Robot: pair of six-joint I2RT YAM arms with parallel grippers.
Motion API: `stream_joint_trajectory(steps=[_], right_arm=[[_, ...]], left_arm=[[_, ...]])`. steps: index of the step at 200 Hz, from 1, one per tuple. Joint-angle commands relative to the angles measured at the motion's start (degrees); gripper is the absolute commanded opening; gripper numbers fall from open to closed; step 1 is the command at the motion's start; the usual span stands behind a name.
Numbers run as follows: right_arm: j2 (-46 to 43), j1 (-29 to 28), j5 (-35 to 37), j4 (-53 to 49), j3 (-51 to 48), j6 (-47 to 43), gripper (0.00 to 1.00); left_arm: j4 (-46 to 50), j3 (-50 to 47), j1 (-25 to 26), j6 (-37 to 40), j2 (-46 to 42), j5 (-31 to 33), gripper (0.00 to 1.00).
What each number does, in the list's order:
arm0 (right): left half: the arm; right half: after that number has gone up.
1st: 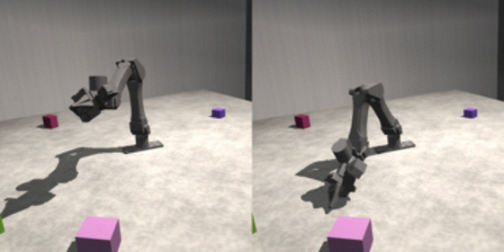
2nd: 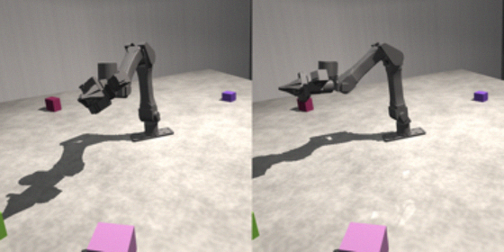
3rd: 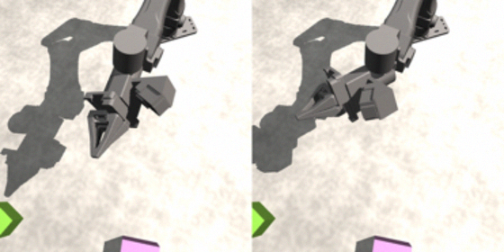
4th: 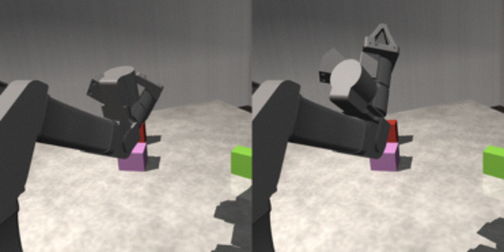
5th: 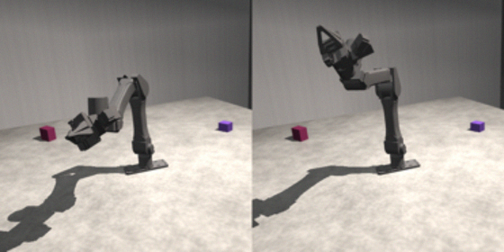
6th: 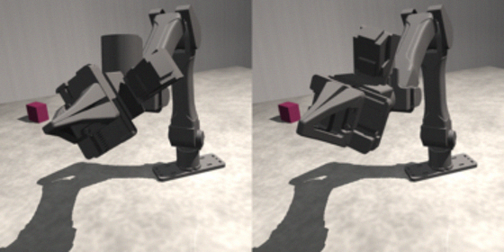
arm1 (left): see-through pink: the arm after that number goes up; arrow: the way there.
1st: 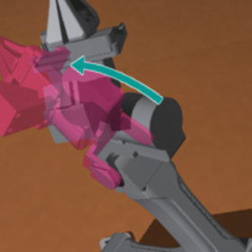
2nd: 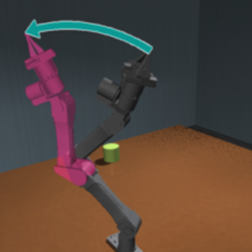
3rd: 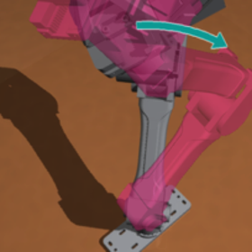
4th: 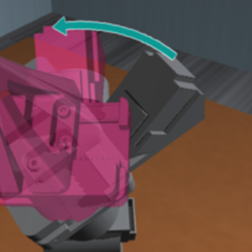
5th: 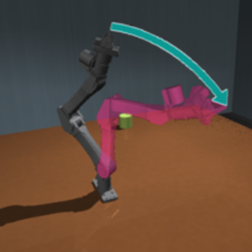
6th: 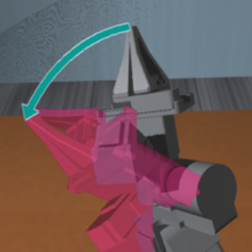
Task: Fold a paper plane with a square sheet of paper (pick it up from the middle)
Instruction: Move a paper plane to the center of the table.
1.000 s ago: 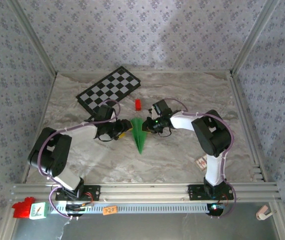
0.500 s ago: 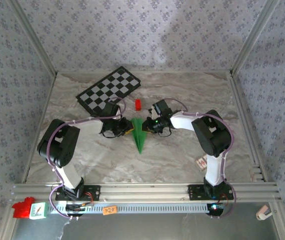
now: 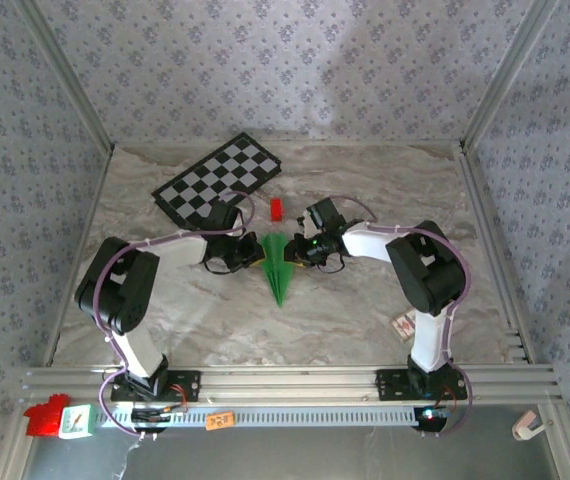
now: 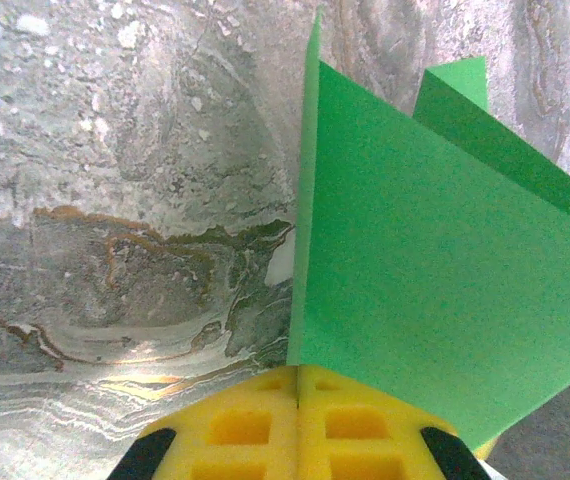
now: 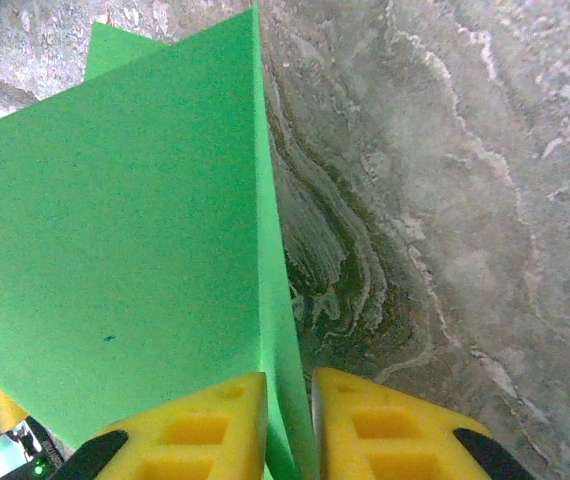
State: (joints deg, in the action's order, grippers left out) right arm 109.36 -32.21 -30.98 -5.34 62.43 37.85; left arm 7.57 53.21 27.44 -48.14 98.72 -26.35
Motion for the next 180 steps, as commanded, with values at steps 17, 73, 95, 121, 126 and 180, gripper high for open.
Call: stream_joint_trajectory(steps=[17,73,95,121,126,180], right_arm=[[-2.05,0.48,-1.35,-1.51,-0.82,-1.37,0.28],[-2.02,0.49,-2.35,-0.48,-1.48,-1.37,0.2],[-2.63,0.7,-1.49,-0.49,-1.83,-1.37,0.14],[-3.83,0.92,0.33,-0.04,-2.77,-1.37,0.1],[-4.09,1.01,0.69,-0.02,-2.97,-1.29,0.09],[-3.99,1.13,2.6,1.25,-4.41,1.01,0.08]], left_arm=[[2.16,1.85,0.23,2.54,1.1,-0.28,0.02],[2.45,2.2,0.24,3.06,1.9,-0.29,0.01],[2.89,2.17,0.22,3.32,1.84,0.22,0.01],[3.68,1.54,0.07,2.99,0.77,2.0,0.02],[3.75,1.24,-0.02,2.77,0.36,2.43,0.02],[5.1,-1.61,-0.29,-0.63,-2.53,6.97,0.11]])
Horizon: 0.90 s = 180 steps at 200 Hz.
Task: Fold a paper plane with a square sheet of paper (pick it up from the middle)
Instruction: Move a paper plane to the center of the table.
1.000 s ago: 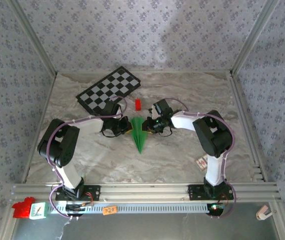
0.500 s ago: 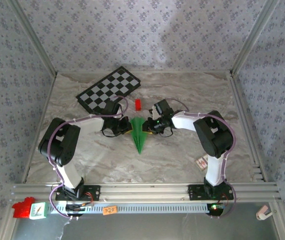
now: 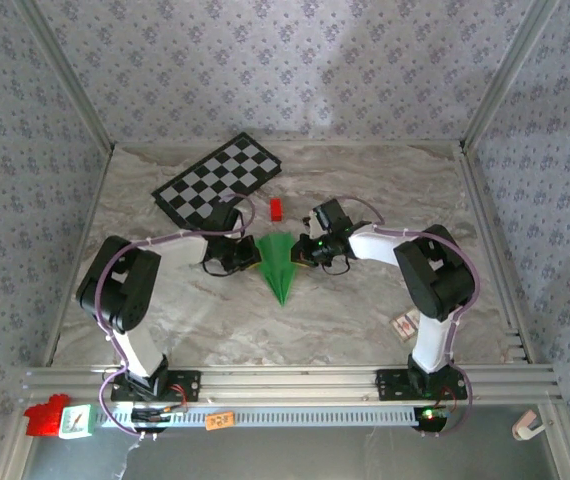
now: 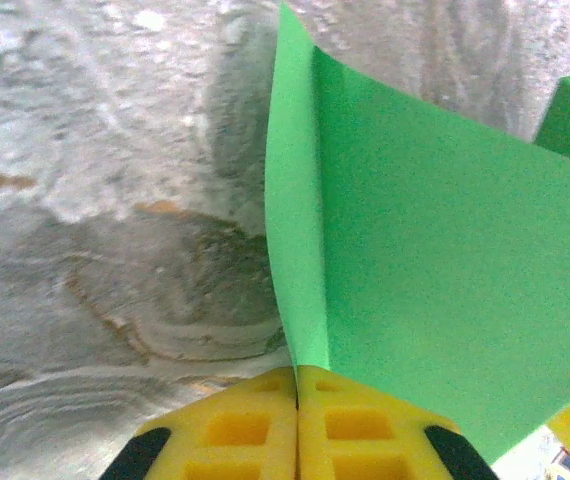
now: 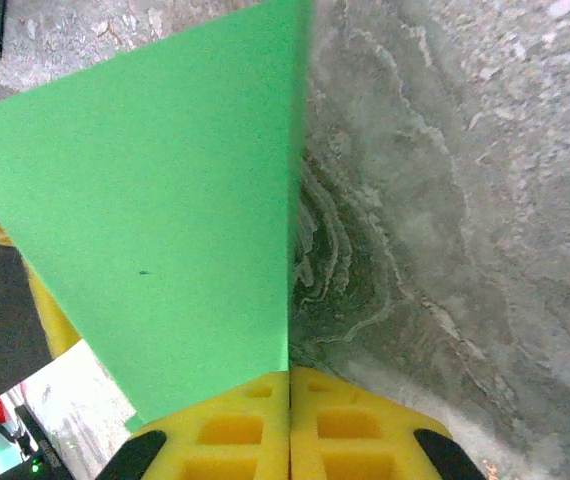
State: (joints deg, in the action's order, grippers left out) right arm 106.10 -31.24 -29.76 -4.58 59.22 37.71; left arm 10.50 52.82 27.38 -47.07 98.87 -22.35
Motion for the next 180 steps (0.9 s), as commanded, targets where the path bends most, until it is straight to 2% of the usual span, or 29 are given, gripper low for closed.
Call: stream_joint_trajectory(steps=[1,39,66,82,124,180], right_arm=[[-0.73,0.15,1.37,0.55,-1.16,1.23,0.08],[0.09,-0.03,0.78,0.98,-0.89,2.1,0.08],[0.03,-0.14,0.48,0.67,-0.36,2.1,0.08],[0.07,-0.21,0.43,0.44,0.1,2.33,0.08],[0.57,-0.56,0.34,0.16,0.98,2.72,0.08],[1.05,-0.58,-0.2,-0.69,1.89,2.7,0.08]], left_arm=[[2.21,-1.27,-0.26,-1.79,-2.7,3.08,0.11],[5.08,-0.25,-0.22,-2.83,-4.34,5.04,0.24],[7.62,1.53,0.34,-2.99,-8.43,5.47,0.35],[8.43,1.47,1.23,-3.82,-10.98,5.67,0.38],[9.38,1.14,5.16,-4.7,-11.35,1.88,0.4],[8.87,3.4,8.99,-4.7,-5.67,0.73,0.4]])
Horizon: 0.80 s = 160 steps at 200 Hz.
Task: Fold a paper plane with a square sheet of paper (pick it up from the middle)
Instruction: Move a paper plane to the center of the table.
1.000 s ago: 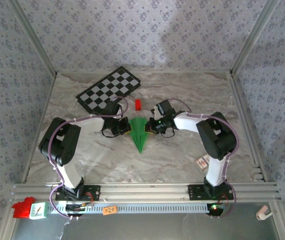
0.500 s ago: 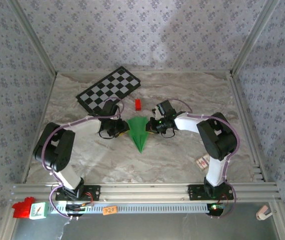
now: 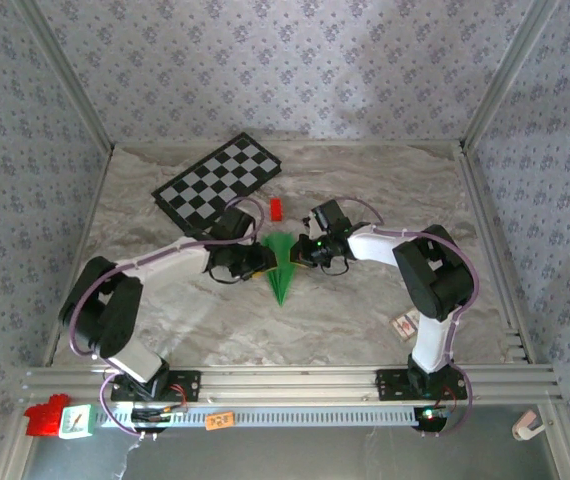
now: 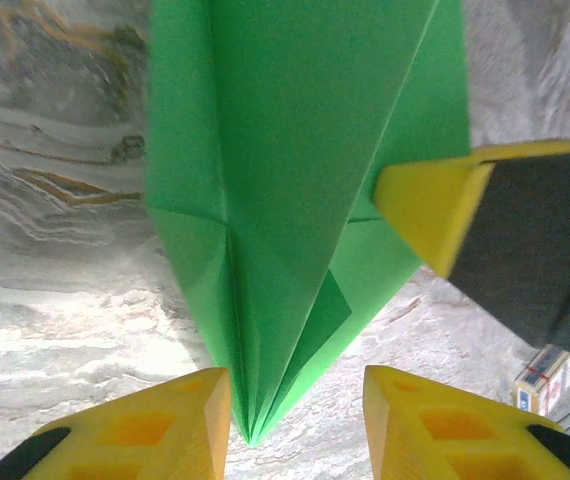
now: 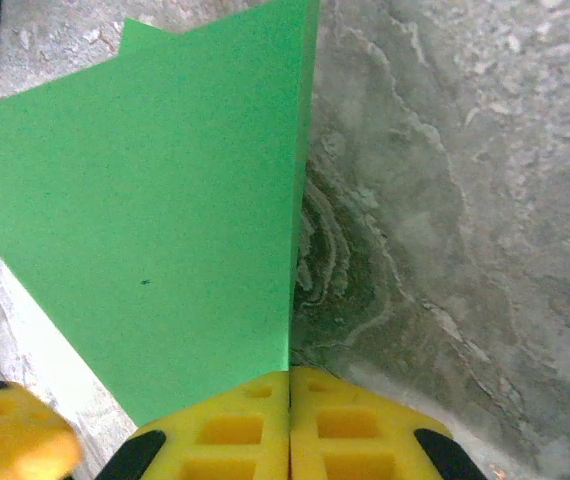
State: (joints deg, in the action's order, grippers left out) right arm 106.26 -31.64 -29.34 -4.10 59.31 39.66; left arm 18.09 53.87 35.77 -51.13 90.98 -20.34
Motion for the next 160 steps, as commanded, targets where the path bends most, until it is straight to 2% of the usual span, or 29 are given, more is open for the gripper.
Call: stream_joint_trajectory(steps=[1,88,160], right_arm=[[0.93,-0.23,-0.62,-1.18,1.79,0.72,0.08],[1.41,-0.34,-1.07,-1.39,2.21,0.96,0.08],[1.37,-0.34,-0.89,-1.57,1.98,0.98,0.08]], left_arm=[[1.31,2.37,0.69,-0.63,2.29,-1.28,0.4],[2.28,5.06,3.31,-0.43,7.61,-0.59,0.42],[7.89,9.07,5.59,1.3,10.52,4.67,0.41]])
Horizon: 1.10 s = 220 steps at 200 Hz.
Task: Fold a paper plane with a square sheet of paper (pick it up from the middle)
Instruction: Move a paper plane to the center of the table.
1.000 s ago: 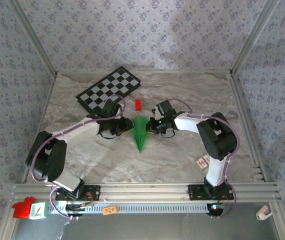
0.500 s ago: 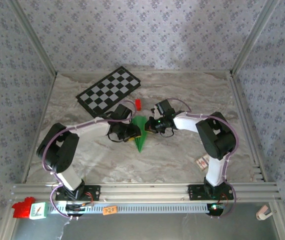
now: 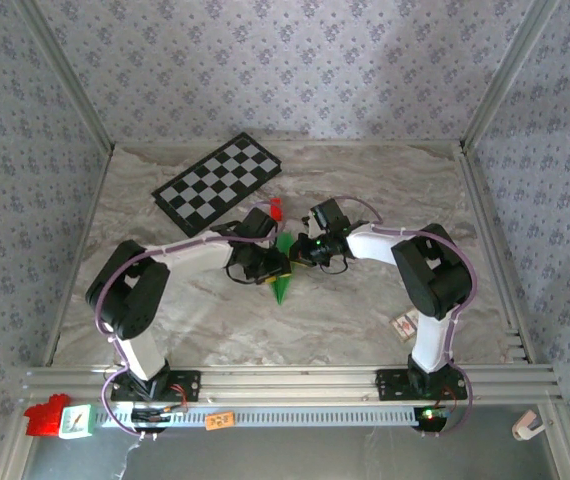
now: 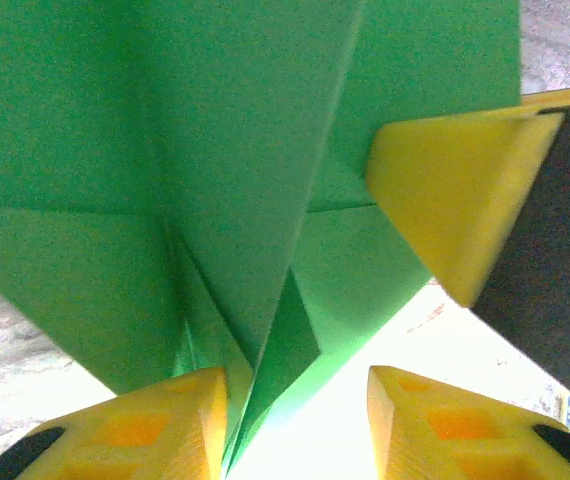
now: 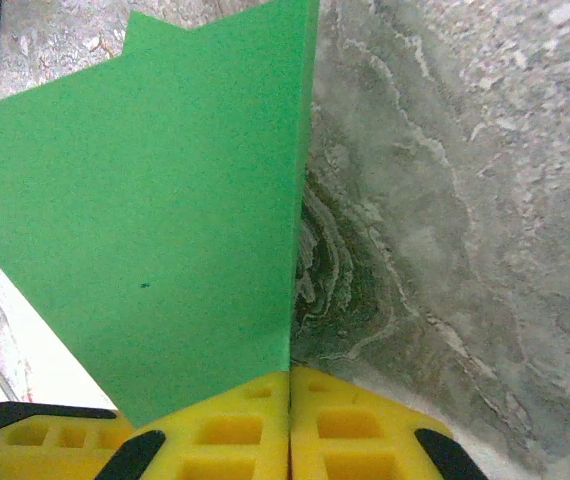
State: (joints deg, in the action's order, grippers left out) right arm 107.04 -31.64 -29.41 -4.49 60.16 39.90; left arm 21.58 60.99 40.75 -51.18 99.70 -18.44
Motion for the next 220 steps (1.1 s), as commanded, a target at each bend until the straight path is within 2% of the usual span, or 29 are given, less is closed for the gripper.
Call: stream_joint_trajectory(steps=[1,34,63,95,133,168,220], right_arm=[[0.56,-0.35,-0.82,-1.2,1.16,0.72,0.08],[0.45,-0.3,-0.83,-1.39,1.01,0.87,0.08],[0.53,-0.29,-0.83,-1.47,1.1,1.12,0.08],[0.71,-0.45,-1.09,-1.14,1.26,1.61,0.09],[0.47,-0.51,-1.08,-1.36,1.19,2.1,0.13],[-2.34,0.54,1.84,-2.68,0.04,2.29,0.3],[-13.35,5.71,13.19,-5.08,-6.18,1.86,0.54]], left_arm=[[4.46,2.03,0.67,1.43,1.85,2.87,0.41],[8.62,4.37,0.87,2.76,3.35,5.74,0.37],[8.77,5.81,1.12,3.19,4.18,5.69,0.32],[9.29,7.35,1.6,3.51,5.56,5.69,0.32],[10.28,8.22,1.79,3.54,6.64,6.5,0.27],[11.58,8.83,1.79,4.0,5.91,8.74,0.13],[17.75,13.7,1.71,8.66,5.47,15.74,0.08]])
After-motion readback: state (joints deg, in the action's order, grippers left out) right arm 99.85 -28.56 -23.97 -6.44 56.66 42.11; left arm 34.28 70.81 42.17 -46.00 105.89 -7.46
